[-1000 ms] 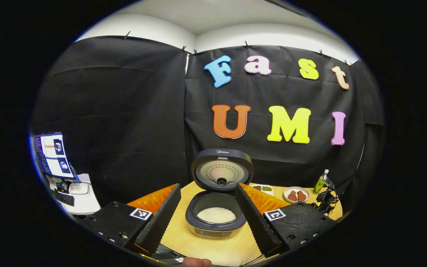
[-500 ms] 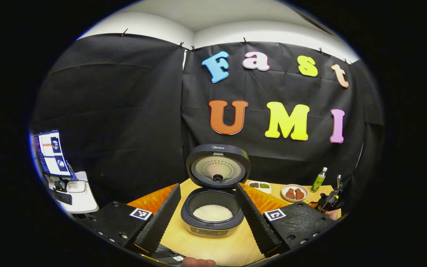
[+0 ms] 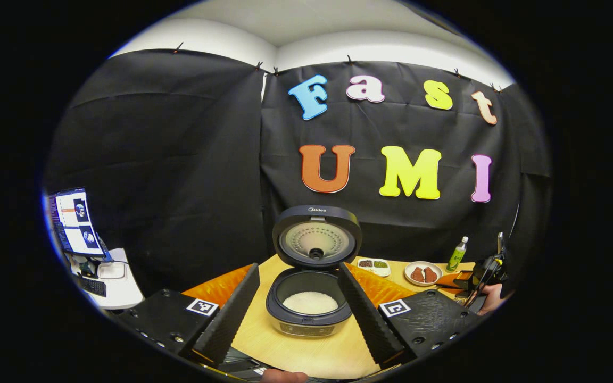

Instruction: Close the left gripper, press the button to open the rice cooker; take a wooden spoon from the chopstick holder with the right hand, scoop a spoonful of rice and pour it into the rice cooker, then put the wooden spoon back into the chopstick holder.

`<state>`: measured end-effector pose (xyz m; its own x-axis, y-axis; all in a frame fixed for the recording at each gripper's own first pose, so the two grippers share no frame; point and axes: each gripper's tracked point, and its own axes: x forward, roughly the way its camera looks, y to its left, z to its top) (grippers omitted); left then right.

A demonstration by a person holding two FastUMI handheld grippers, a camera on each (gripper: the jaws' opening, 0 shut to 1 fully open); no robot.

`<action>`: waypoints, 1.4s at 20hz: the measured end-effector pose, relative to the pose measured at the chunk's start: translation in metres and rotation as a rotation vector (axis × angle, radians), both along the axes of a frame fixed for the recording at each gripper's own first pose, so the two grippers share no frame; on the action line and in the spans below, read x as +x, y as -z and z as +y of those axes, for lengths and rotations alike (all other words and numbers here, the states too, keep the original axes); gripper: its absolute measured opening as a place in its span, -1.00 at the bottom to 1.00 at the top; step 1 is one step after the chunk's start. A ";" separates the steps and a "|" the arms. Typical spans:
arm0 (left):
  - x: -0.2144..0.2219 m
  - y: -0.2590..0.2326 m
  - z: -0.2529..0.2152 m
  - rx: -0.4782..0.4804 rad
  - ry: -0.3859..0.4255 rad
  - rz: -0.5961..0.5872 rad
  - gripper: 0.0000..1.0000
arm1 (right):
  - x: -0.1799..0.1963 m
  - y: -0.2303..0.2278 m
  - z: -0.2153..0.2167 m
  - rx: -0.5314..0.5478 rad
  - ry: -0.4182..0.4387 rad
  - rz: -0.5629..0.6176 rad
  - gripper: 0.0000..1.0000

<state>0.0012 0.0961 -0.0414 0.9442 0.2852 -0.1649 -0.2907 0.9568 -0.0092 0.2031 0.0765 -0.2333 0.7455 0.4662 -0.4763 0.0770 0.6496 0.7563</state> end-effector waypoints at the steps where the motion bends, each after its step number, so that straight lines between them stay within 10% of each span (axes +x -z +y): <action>1: -0.002 0.001 0.002 -0.007 0.002 0.000 0.89 | -0.001 -0.010 0.008 0.010 -0.006 -0.011 -0.79; 12: -0.030 0.027 -0.003 -0.099 0.124 0.080 0.89 | -0.004 -0.086 0.160 -0.009 -0.180 -0.116 -0.79; 28: -0.066 0.014 0.040 -0.088 0.138 -0.048 0.90 | -0.018 -0.081 0.256 -0.467 -0.331 -0.353 -0.79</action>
<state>-0.0648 0.1357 -0.0556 0.9807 0.1390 -0.1371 -0.1540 0.9825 -0.1052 0.1851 0.3328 -0.1523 0.7467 0.5011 -0.4375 -0.3826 0.8615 0.3338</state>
